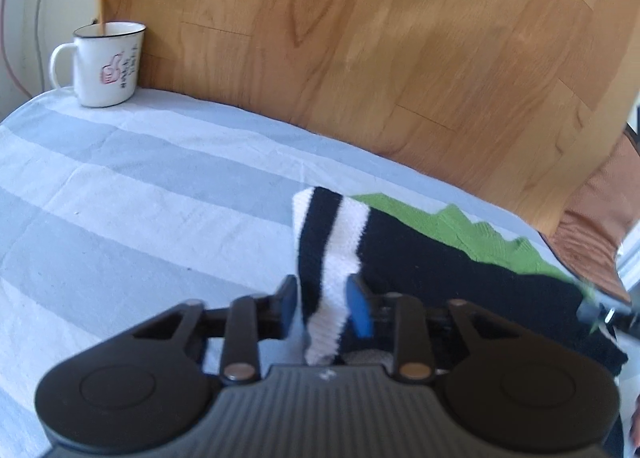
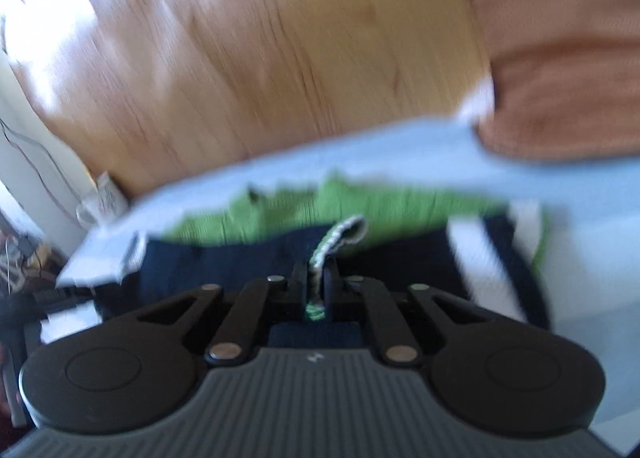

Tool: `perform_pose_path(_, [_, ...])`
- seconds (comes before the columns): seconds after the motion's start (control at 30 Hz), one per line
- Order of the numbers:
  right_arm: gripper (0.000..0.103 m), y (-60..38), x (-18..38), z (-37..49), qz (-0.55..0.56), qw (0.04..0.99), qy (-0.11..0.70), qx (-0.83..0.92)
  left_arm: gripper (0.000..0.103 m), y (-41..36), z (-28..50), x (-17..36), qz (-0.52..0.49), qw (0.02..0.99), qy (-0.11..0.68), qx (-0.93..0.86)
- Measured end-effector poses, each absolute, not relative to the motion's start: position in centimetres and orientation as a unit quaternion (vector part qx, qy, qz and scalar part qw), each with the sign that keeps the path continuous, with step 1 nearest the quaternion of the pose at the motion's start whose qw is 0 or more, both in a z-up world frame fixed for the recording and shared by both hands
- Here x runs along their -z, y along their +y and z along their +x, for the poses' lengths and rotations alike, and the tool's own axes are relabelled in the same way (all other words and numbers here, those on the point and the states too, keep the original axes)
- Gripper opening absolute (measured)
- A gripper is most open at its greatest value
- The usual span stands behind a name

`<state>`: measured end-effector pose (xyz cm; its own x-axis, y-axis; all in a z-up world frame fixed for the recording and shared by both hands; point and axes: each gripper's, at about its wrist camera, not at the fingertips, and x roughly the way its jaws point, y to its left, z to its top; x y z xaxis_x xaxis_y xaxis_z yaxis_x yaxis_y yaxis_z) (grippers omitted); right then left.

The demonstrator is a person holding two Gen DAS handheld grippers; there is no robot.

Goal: Fold small clothes

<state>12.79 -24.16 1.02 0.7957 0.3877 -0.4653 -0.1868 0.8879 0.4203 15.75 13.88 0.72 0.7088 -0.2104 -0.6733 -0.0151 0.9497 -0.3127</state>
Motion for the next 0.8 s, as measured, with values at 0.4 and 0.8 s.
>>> perform_pose_path(0.4, [0.038,-28.0,-1.6,10.9,0.163,0.949,0.251,-0.101,0.025,11.6,14.0,-1.1,-0.060,0.924,0.376,0.048])
perform_pose_path(0.8, [0.054,-31.9,1.6,9.9,0.235,0.923,0.300,-0.060,0.044,11.9,12.2,-2.0,-0.081,0.921,0.373,0.073])
